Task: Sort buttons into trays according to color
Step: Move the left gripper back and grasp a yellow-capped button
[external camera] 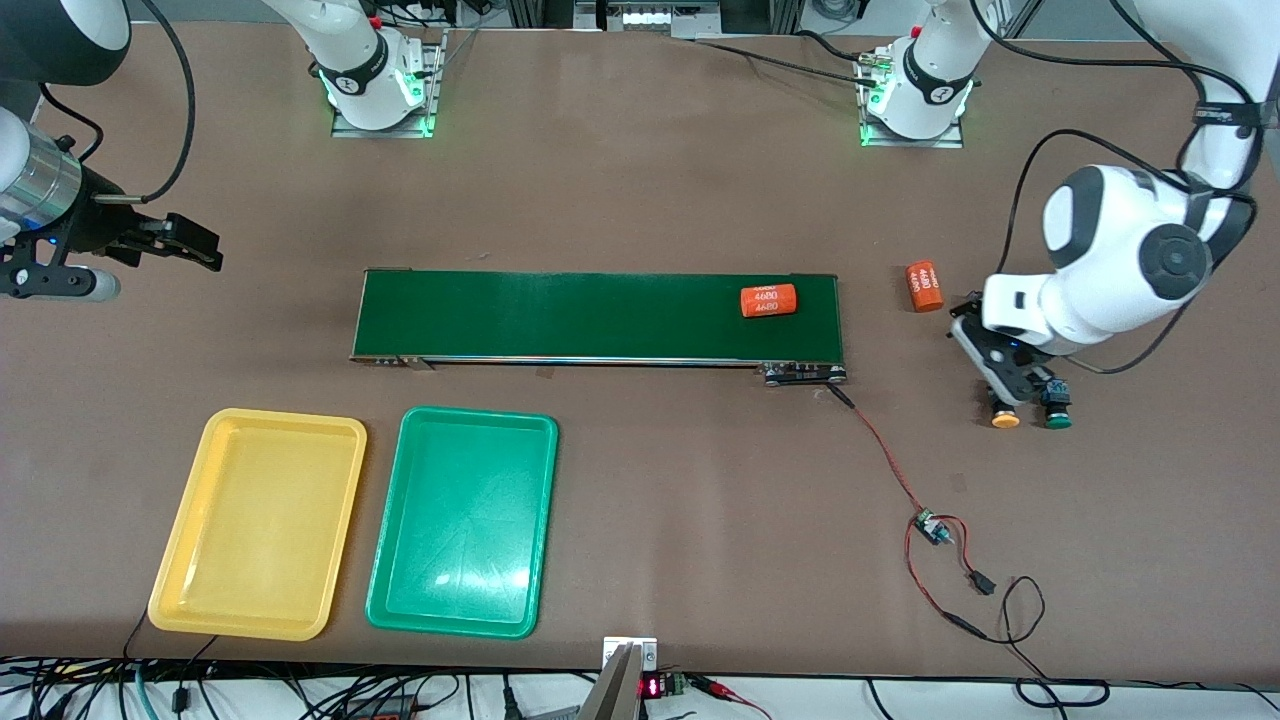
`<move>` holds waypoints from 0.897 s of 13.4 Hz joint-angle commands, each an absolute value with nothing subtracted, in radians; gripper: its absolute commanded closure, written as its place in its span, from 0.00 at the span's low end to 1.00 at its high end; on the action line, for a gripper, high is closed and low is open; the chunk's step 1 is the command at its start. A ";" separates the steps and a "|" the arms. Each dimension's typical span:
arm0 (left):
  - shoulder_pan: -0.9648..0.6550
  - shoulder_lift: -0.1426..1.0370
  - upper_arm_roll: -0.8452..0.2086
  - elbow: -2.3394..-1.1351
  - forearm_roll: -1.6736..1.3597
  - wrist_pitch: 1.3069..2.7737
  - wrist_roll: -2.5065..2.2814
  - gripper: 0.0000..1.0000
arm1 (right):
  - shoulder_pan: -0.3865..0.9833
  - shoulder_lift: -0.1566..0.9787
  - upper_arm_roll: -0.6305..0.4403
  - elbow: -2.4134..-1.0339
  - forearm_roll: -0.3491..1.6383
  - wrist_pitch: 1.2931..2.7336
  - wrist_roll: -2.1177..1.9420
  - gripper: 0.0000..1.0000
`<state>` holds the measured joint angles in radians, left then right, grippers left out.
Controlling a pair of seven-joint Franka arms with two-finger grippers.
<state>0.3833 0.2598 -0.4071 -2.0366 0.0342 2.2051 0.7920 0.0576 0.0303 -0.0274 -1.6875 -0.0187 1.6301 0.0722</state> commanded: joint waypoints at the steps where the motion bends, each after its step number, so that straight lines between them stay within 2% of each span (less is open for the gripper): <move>1: 0.383 0.316 -0.380 -1.936 0.057 2.102 0.526 0.00 | 0.057 0.026 -0.028 -1.689 -0.006 1.631 0.072 0.00; 5: 0.361 0.366 -0.385 -1.811 0.162 1.918 0.153 0.00 | 0.057 0.026 -0.028 -1.689 -0.006 1.631 0.072 0.00; 7: 0.374 0.452 -0.377 -1.633 0.173 1.734 0.123 0.00 | 0.057 0.028 -0.028 -1.689 -0.006 1.631 0.072 0.00; 9: 0.391 0.581 -0.348 -1.414 0.175 1.639 0.121 0.00 | 0.058 0.028 -0.028 -1.689 -0.006 1.632 0.072 0.00; 10: 0.397 0.606 -0.348 -1.376 0.173 1.612 0.120 0.00 | 0.060 0.028 -0.028 -1.689 -0.006 1.632 0.072 0.00; 12: 0.408 0.611 -0.348 -1.384 0.172 1.608 0.124 0.00 | 0.060 0.028 -0.028 -1.689 -0.006 1.632 0.072 0.00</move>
